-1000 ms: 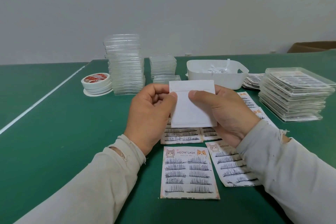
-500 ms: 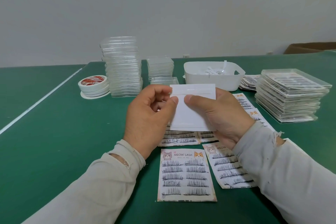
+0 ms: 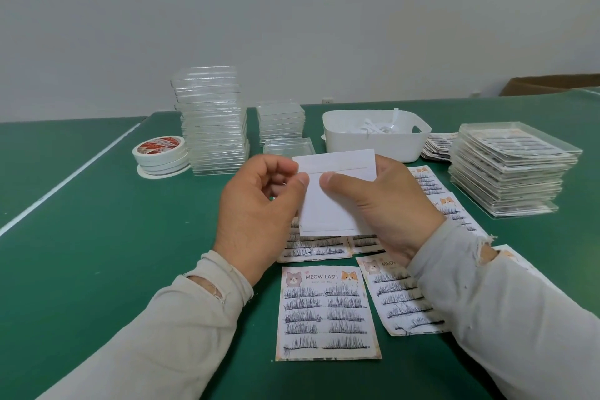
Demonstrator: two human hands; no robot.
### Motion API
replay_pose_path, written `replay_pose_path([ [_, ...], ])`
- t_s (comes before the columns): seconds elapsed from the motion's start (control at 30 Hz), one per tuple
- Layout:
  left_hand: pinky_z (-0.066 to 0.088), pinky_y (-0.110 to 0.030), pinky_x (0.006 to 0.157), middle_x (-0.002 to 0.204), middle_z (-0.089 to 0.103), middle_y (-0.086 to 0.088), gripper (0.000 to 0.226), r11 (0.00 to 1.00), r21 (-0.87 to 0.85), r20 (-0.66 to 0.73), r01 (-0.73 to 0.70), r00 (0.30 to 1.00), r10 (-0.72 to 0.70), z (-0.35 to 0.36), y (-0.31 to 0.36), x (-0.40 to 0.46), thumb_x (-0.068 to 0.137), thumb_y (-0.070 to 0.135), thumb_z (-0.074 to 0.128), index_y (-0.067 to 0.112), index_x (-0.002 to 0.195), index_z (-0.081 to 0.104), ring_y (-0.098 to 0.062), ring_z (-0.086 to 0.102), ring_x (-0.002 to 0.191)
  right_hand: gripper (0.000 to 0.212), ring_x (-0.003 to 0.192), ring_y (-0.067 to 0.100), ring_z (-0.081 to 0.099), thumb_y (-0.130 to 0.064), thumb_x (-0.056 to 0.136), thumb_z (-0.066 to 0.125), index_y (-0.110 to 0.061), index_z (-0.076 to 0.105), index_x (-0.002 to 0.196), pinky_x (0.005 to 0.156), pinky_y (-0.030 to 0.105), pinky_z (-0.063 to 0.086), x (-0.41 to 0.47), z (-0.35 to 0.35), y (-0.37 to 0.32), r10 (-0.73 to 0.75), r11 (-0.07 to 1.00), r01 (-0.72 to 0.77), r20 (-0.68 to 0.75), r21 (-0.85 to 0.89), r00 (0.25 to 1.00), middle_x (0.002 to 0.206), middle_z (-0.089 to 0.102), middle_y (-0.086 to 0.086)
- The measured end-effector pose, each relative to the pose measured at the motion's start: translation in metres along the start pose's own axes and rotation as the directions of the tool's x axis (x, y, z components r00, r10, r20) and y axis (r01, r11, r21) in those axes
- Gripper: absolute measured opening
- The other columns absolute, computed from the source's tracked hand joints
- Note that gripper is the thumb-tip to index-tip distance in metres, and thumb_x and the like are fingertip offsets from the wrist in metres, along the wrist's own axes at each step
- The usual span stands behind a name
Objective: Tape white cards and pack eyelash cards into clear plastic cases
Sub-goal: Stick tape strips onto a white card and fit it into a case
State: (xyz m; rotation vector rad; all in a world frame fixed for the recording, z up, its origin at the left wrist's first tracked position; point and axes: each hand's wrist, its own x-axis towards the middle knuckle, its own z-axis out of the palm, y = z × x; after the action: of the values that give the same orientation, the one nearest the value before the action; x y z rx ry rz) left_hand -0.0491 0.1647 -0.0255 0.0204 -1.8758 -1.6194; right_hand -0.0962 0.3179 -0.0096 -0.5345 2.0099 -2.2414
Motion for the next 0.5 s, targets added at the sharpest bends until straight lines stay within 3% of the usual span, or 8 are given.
replay_pose_path([
  [0.2, 0.06, -0.035, 0.067, 0.075, 0.07, 0.006, 0.017, 1.0, 0.002, -0.001, 0.017, 1.0, -0.017, -0.0009, -0.0031, 0.0008, 0.088, 0.009, 0.076, 0.023, 0.083, 0.068, -0.014, 0.062, 0.071, 0.01, 0.083, 0.015, 0.076, -0.005, 0.086, 0.076, -0.014, 0.076, 0.09, 0.074, 0.025, 0.061, -0.0003, 0.0007, -0.0012, -0.009, 1.0, 0.009, -0.015, -0.004, 1.0, 0.09, 0.08, 0.0],
  [0.5, 0.061, -0.04, 0.075, 0.078, 0.07, 0.004, 0.017, 1.0, 0.0, -0.015, 0.005, 1.0, -0.005, -0.0012, -0.0008, -0.0007, 0.088, 0.011, 0.076, 0.025, 0.089, 0.066, -0.014, 0.062, 0.073, 0.01, 0.088, 0.019, 0.077, -0.009, 0.085, 0.078, -0.014, 0.075, 0.094, 0.08, 0.032, 0.062, 0.0, -0.0001, -0.0009, -0.005, 0.999, 0.004, -0.019, -0.034, 1.0, 0.093, 0.08, -0.001],
])
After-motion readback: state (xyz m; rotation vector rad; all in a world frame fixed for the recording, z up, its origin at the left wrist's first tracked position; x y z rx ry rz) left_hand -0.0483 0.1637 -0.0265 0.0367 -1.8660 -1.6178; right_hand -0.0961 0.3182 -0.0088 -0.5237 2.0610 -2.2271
